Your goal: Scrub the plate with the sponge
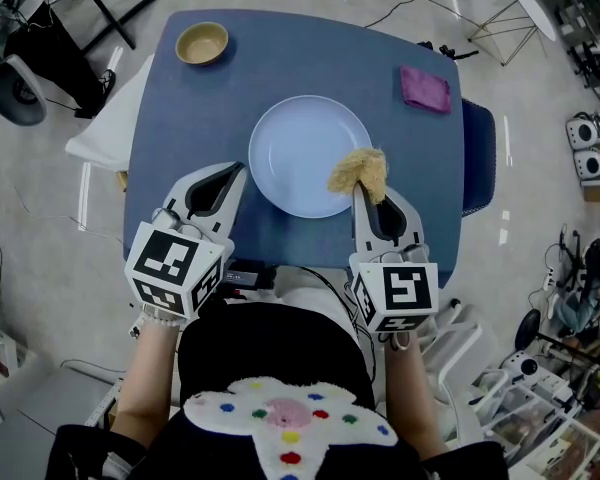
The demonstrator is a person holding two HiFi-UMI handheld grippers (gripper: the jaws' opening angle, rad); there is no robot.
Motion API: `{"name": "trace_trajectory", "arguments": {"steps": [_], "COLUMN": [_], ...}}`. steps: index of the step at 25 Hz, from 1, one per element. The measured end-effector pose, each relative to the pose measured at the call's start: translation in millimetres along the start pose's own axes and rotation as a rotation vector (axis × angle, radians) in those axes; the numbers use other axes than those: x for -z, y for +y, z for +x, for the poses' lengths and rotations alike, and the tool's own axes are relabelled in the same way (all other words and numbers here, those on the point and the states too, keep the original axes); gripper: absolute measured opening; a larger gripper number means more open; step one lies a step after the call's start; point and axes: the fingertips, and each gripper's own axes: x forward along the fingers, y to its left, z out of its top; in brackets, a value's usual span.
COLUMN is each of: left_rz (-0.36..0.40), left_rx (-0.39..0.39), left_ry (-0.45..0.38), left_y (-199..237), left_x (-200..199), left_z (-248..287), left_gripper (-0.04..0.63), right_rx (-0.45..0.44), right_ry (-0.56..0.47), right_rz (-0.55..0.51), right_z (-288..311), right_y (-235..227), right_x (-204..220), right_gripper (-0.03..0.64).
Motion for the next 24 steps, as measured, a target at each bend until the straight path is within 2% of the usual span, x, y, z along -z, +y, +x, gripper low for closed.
{"name": "trace_trajectory", "arguments": {"steps": [24], "left_rz": [0.004], "left_rx": [0.008], "left_ry": [0.008], "left_y": [-0.6], "left_x": [3.0], "left_z": [4.5], "left_gripper": [0.009], "right_rx": [0.014], "right_ry": [0.011], "right_rz": [-0.047], "right_z": [4.2], "right_y": [3.0], "right_x": [2.3], "right_gripper": [0.043]}}
